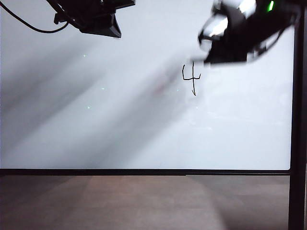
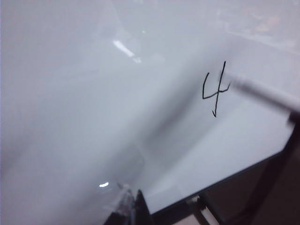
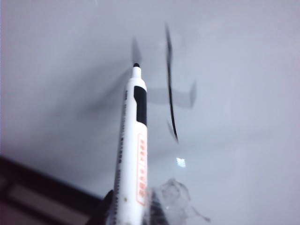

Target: Reach to the right to find the marker pen, pick it up, and write the number 4 on the whiteboard.

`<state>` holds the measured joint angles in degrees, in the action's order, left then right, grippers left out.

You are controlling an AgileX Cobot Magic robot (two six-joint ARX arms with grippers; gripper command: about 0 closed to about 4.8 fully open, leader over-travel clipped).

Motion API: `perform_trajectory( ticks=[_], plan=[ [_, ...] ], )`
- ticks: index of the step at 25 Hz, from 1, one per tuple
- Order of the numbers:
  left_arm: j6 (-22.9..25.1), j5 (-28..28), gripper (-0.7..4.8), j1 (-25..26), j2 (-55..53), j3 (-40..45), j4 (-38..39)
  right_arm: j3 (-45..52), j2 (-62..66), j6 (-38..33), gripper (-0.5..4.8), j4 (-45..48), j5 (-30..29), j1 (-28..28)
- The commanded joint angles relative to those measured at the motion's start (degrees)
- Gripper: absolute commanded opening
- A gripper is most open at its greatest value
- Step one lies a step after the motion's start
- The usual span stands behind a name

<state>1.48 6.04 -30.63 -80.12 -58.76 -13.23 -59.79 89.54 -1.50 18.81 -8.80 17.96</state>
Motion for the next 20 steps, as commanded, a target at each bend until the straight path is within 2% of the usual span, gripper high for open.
perform_trajectory(
  ticks=[1,9,15,20],
  plan=[
    [0.04,-2.38,-0.05,-0.04,2.14,-0.37,1.7,-0.39,-7.21,0.11,-0.07,-3.13,-0.15,0.48],
    [0.24,-2.21,-0.05,-0.04,8.52,-0.37,1.51,-0.35,-22.56,1.86,-0.07,-9.94,3.93,0.24],
    [0.02,-1.07,-0.05,0.02,17.44,-0.31,7.98,1.53,-31.89,2.14,-0.07,-16.55,5.79,0.24],
    [1.62,-0.55,-0.05,0.15,25.14,-0.26,12.02,6.34,-42.34,2.19,-0.07,-18.29,12.39,0.22]
  ],
)
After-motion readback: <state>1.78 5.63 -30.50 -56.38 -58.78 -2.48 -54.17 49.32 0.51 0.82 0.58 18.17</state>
